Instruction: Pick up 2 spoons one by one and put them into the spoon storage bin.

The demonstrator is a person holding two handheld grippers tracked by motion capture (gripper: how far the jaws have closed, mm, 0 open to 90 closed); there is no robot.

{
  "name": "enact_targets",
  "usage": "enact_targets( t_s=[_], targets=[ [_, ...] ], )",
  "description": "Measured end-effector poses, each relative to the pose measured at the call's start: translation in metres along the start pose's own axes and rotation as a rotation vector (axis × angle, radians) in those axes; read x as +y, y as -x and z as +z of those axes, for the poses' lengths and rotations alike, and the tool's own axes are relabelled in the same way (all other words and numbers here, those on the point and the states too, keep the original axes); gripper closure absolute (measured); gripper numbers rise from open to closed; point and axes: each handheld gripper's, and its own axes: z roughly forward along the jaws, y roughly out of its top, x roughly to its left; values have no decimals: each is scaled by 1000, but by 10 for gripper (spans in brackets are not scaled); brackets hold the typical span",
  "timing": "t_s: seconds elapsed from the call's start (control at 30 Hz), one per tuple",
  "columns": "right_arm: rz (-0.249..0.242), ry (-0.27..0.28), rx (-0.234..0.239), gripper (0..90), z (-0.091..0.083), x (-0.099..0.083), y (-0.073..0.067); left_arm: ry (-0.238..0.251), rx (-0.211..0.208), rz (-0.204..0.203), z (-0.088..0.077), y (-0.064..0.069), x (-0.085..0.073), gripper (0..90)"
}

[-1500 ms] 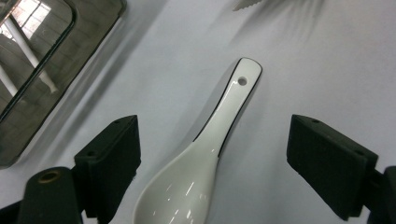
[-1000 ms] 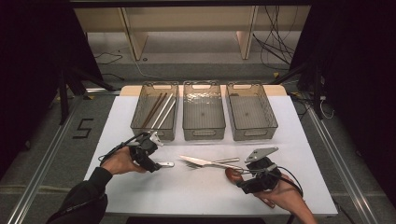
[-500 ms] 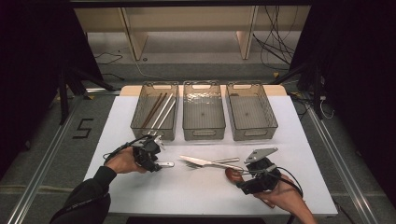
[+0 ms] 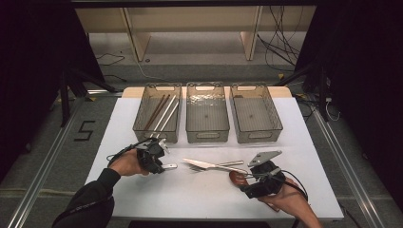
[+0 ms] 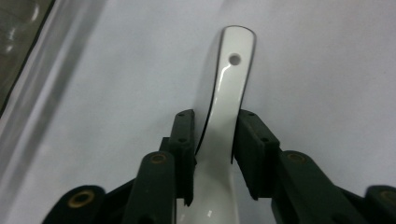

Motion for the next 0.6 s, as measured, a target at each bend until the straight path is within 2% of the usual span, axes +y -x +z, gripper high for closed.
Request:
enact_targets(
  t_s=[0.1, 0.13, 0.23, 0.37, 0.43, 0.53, 0.6],
  targets=[
    [1, 0, -1, 291, 0, 0, 0, -1, 0, -9, 0, 0, 0, 720],
    [1, 1, -1, 292, 0, 0, 0, 10, -3, -30, 0, 1, 0, 722],
    [-2, 2, -2, 292, 0, 0, 0, 5, -2, -31, 0, 0, 0, 726],
    [1, 3, -2, 292, -1, 0, 0, 18, -2, -54, 0, 0, -1, 730],
    [1, 2, -3, 292, -1, 0, 0, 25, -2, -75, 0, -1, -2, 732],
    [-1, 0, -2, 292, -1, 0, 0, 36, 6, -79, -2, -4, -4, 734],
    [-1, 0, -2, 292, 0, 0, 0, 52, 0, -106, -3, -6, -5, 735]
  ],
)
